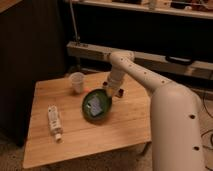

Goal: Drag the ceramic bowl in a circle

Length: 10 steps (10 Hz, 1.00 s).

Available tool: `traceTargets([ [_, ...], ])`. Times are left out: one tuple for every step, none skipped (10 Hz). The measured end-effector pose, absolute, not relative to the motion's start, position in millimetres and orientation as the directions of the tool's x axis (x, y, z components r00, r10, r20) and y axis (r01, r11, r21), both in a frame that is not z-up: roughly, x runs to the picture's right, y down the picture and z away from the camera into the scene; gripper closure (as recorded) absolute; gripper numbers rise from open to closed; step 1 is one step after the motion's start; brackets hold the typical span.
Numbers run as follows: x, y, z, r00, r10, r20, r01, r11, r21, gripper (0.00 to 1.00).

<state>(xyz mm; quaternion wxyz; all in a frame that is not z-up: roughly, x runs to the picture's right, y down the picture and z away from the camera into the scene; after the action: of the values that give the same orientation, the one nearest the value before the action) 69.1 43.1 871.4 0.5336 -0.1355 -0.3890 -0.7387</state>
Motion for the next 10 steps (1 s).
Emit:
traceTargets([
  [81,52,864,-0.401,-0.664,0.631,0.892,-0.125,0.435,0.9],
  [83,64,854,-0.426,-0.643,0.637,0.882,-0.138,0.451,0.9],
  [79,76,845,-0.452,-0.623,0.638,0.87,-0.152,0.468,0.9],
  [69,91,833,-0.48,-0.604,0.637,0.857,-0.166,0.488,0.9],
  [46,111,819,-0.524,-0.58,0.624,0.831,-0.188,0.523,0.9],
  [26,125,808,-0.566,-0.558,0.607,0.805,-0.213,0.554,0.9],
  [8,134,800,-0.601,-0.537,0.592,0.78,-0.236,0.579,0.9],
  [-20,140,796,-0.638,-0.521,0.567,0.752,-0.262,0.605,0.9],
  [-40,141,796,-0.653,-0.517,0.553,0.739,-0.275,0.616,0.9],
  [-49,141,797,-0.66,-0.514,0.548,0.733,-0.281,0.619,0.9],
])
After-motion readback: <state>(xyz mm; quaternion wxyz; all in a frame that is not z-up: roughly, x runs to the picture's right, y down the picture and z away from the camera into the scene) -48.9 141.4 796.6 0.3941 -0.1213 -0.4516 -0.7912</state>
